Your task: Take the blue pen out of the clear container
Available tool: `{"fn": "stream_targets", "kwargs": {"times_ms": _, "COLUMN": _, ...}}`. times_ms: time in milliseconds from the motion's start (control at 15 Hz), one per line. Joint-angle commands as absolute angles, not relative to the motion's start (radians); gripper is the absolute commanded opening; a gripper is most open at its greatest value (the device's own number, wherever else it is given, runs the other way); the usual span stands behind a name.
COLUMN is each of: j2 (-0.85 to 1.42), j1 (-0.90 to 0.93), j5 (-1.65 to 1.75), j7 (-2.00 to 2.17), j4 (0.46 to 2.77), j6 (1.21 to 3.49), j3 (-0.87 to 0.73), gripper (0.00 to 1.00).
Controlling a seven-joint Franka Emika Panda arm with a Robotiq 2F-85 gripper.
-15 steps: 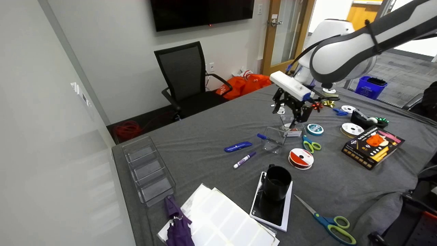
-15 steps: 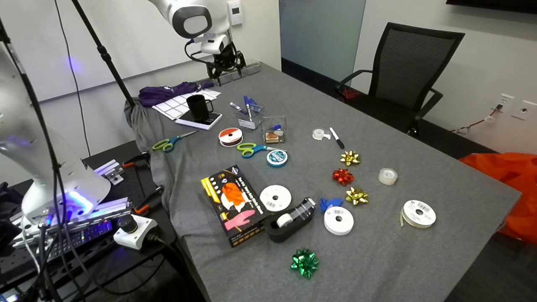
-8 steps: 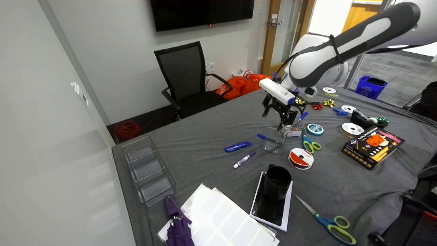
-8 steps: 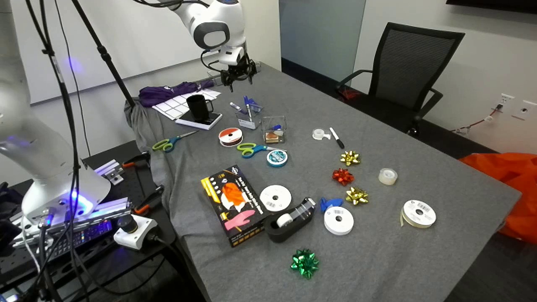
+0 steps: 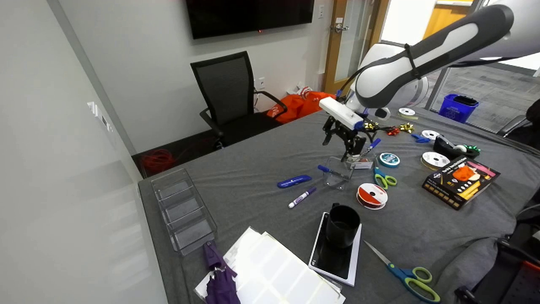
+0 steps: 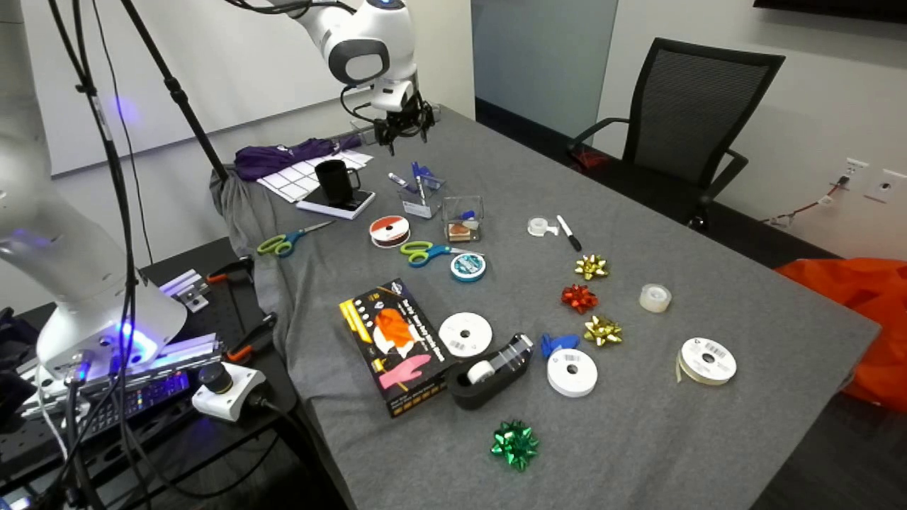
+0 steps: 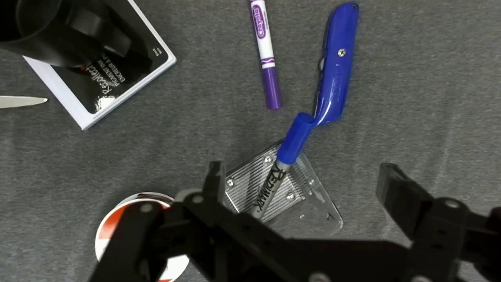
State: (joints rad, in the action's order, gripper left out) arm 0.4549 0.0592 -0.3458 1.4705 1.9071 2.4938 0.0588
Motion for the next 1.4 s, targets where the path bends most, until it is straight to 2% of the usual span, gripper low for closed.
{"fn": "stream_targets", "kwargs": {"times_ms": 0, "j2": 0.494, "j1": 0.048, "j5": -0.425, "j7": 1.447, "j4": 1.892, "j6": 2.518, "j3": 0.065, "gripper": 1.0}}
{"fn": "stream_targets", "kwargs": {"times_ms": 467, "j2": 0.593, "j1": 0.042, "j5": -0.504, "j7": 1.454, "j4": 1.845, "j6": 2.583, "j3": 0.063, "gripper": 1.0}}
{"fn": "stream_targets", "kwargs": {"times_ms": 533, "j2": 0.604, "j1": 0.042, "j5": -0.505, "j7": 1.455, "j4": 1.841, "j6": 2.593, "j3": 0.063, "gripper": 0.82}}
{"fn": "stream_targets", "kwargs": {"times_ms": 600, "j2": 0.613, "j1": 0.04, "j5": -0.506, "j7": 1.453, "j4": 1.839, "j6": 2.599, "j3": 0.063, "gripper": 0.72}}
{"fn": "stream_targets", "kwargs": {"times_ms": 800, "j2": 0.635, "j1": 0.039, "j5": -0.499, "j7": 1.448, "j4": 1.837, "j6": 2.621, "j3": 0.061, "gripper": 0.51}}
{"fn": "stream_targets", "kwargs": {"times_ms": 867, "j2": 0.642, "j1": 0.039, "j5": -0.496, "j7": 1.449, "j4": 1.837, "j6": 2.628, "j3": 0.059, "gripper": 0.55}}
{"fn": "stream_targets", "kwargs": {"times_ms": 1000, "j2": 0.653, "j1": 0.039, "j5": -0.491, "j7": 1.444, "j4": 1.843, "j6": 2.642, "j3": 0.056, "gripper": 0.54}}
{"fn": "stream_targets", "kwargs": {"times_ms": 1200, "j2": 0.668, "j1": 0.04, "j5": -0.484, "j7": 1.438, "j4": 1.849, "j6": 2.671, "j3": 0.051, "gripper": 0.72}}
{"fn": "stream_targets", "kwargs": {"times_ms": 1333, "j2": 0.673, "j1": 0.041, "j5": -0.478, "j7": 1.434, "j4": 1.854, "j6": 2.683, "j3": 0.044, "gripper": 0.66}}
